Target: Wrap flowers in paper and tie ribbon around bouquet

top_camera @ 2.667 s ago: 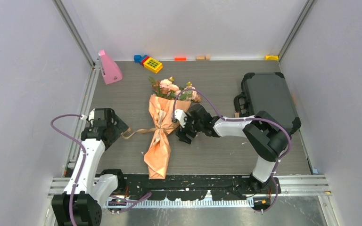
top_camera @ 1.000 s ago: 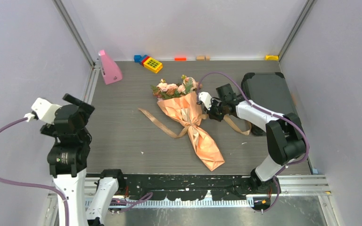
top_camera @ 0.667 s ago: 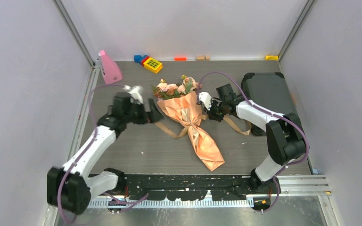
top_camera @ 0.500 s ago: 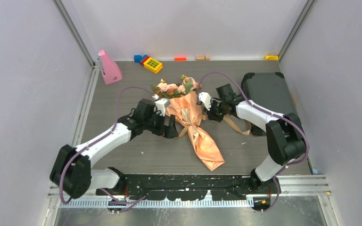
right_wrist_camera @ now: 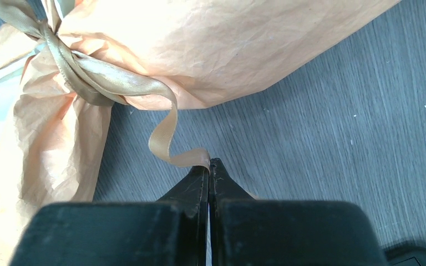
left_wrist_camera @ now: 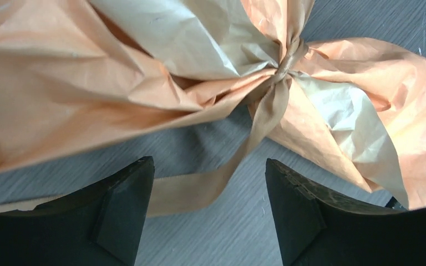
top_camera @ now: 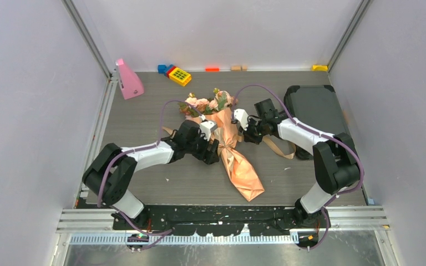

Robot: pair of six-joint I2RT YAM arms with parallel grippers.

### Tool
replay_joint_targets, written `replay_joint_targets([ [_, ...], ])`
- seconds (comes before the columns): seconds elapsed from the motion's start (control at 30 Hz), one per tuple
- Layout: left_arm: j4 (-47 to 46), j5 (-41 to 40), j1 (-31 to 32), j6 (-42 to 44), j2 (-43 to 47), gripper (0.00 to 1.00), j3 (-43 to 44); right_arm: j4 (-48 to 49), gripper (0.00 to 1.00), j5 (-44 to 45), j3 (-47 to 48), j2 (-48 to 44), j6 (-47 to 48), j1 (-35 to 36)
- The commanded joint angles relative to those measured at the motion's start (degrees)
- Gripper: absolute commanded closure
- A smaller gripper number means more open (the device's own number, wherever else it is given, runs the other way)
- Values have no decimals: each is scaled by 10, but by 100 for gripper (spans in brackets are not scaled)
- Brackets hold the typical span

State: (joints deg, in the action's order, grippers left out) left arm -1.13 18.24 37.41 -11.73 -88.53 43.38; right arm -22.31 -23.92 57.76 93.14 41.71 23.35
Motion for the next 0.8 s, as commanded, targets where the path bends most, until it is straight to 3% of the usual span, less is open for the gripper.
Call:
replay_joint_targets([
  [0.0,-76,33,2,10,-37,30,-5,4,99,-17,11,-4,3,0],
  [0.13,-104,35,15,-8,-51,46,-25,6,99,-7,9,-4,-15,-1],
  [0.23,-132,38,17,-37,-46,63,-41,78,99,53,-19,-23,-123,0],
  [0.3,-134,8,18,-65,-40,80,-44,137,99,106,-45,-42,-208,3],
  [0.33,-125,-6,18,-77,-37,94,-44,158,99,141,-54,-49,-261,7],
  [0.37,-113,-25,18,-94,-32,100,-44,179,99,172,-64,-54,-311,12],
  [0.53,-55,-74,18,-177,8,100,-47,205,99,419,-84,-60,-612,50],
  [0.63,6,-135,19,-216,31,100,-42,193,99,491,-89,-50,-757,51],
  [0.77,126,-213,19,-257,32,100,-4,203,99,563,-101,-36,-836,55],
])
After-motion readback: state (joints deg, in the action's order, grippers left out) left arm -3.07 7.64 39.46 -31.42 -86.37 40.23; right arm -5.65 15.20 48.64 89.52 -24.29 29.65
